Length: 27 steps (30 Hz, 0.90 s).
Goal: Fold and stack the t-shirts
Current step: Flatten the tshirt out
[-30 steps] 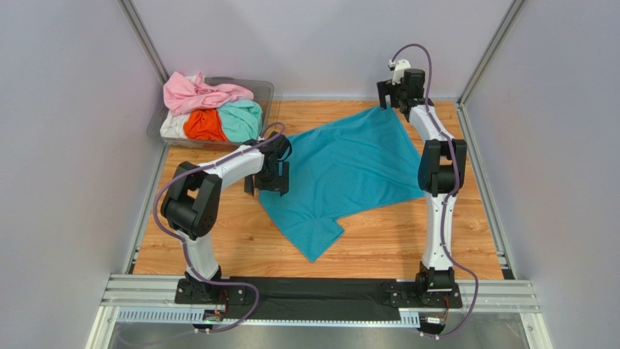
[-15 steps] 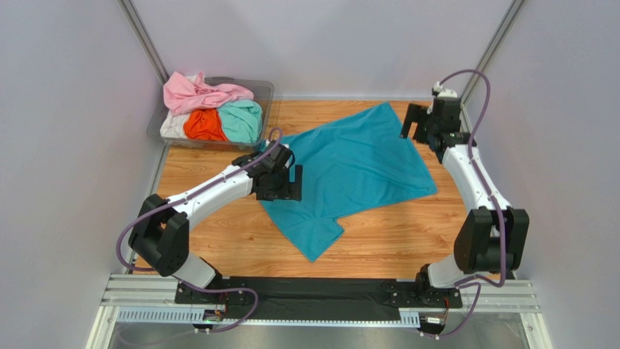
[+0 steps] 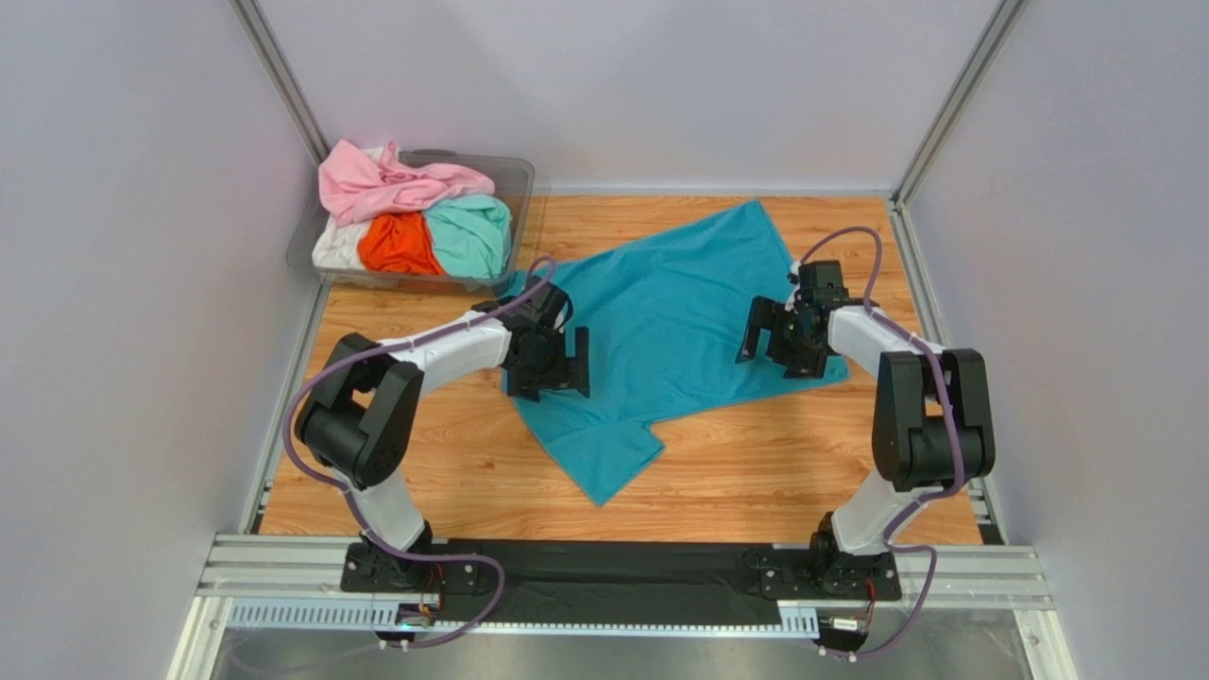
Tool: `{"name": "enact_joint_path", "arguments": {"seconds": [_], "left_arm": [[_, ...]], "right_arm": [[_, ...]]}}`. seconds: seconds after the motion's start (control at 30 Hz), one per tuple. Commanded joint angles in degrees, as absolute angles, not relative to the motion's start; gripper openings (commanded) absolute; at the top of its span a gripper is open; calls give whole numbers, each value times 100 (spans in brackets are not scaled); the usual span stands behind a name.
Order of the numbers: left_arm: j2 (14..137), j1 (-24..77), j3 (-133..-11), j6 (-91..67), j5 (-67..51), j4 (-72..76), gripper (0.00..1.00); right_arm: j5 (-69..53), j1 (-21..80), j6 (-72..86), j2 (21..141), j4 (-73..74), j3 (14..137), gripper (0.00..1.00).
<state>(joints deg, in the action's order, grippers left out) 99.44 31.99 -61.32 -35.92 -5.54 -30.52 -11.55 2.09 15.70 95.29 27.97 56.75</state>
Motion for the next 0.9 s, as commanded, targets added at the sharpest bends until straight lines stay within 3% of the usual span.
{"name": "enact_joint_path", "arguments": {"seconds": [0.0,0.33,0.53,0.63,0.87], "left_arm": [[10072,2726,-6161,-3472,-536,-2944,100],[10055,2206,-6152,-3200,-255,-3085,100],[9783,2083,-6486,-3155,-132,-3436,100],[9239,2083,-6320,-3217,-298,-3533,100],[7202,2713,-5152,-3963,-203,-4060,100]], "right_arm": [[-1248,272,1723,9782,2760,5784,100],[-713,1457,2397,8493,3234,4317,100],[-344,1811,2742,7184,3558,4420,100],[804,1811,2786,6752,3918,4816,100],[1905,1653,3296,5731,4420,4966,100]]}}
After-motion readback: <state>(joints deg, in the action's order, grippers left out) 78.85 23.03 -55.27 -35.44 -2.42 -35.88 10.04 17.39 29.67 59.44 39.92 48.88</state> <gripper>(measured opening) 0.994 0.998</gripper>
